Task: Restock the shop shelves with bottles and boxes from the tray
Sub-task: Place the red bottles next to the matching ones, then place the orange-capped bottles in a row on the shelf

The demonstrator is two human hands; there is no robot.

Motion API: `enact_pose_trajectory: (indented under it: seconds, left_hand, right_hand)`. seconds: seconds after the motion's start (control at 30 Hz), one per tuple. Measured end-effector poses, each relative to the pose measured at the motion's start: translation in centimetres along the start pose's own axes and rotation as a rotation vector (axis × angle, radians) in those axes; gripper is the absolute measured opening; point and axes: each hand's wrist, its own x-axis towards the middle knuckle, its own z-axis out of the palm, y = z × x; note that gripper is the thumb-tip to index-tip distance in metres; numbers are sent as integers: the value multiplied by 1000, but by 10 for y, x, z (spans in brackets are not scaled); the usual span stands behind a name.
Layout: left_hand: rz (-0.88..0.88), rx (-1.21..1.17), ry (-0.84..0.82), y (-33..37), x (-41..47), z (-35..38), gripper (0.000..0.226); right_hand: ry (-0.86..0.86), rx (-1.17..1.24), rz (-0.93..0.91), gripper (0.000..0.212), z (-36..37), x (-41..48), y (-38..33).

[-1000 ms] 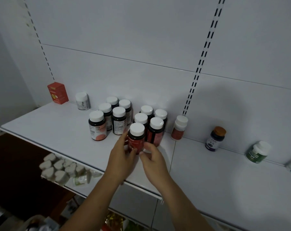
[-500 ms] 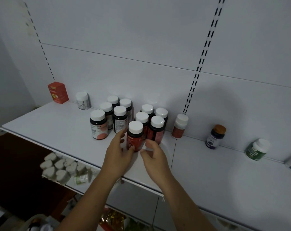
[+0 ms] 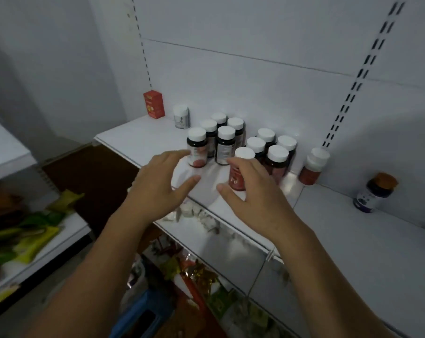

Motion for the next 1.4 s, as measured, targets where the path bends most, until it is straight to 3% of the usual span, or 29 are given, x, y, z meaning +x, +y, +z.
enact_pose_trajectory:
  seconds: [0.33,0.53,0.7,0.93,1.0,1.17,1.27,1.4]
  left_hand:
    - [-467,196,3,-82,-161,-58,66]
    - [-717,123,32,-147,-237,-70,63]
    - [-869,14,-35,-225,-279,-50,58]
    - [-1010,-172,-218,-327,-306,9,47]
    - [-1022,-200,-309,-352,-306,33,49]
    - [-1054,-273,-488,-403,-302,102,64]
    - [-1026,-211,-593,-429,-302,143,79]
    - [-949,-17,-775,-450,-314,180,86]
  right_hand:
    - [-387,42,-308,65,111,-6,-69]
    - [-563,57,-321,64,201,2,-92]
    - [-681,41,-219,62,283,16,-95]
    - [-841,30,75,57,399,31,-81]
    - [-881,43,167,53,430,32,-73]
    - [-910,-11,318,64,505,25,-48]
    - [-965,-31,362,65,546,18,-29]
    - [-956,-94,386,87,616,1,32]
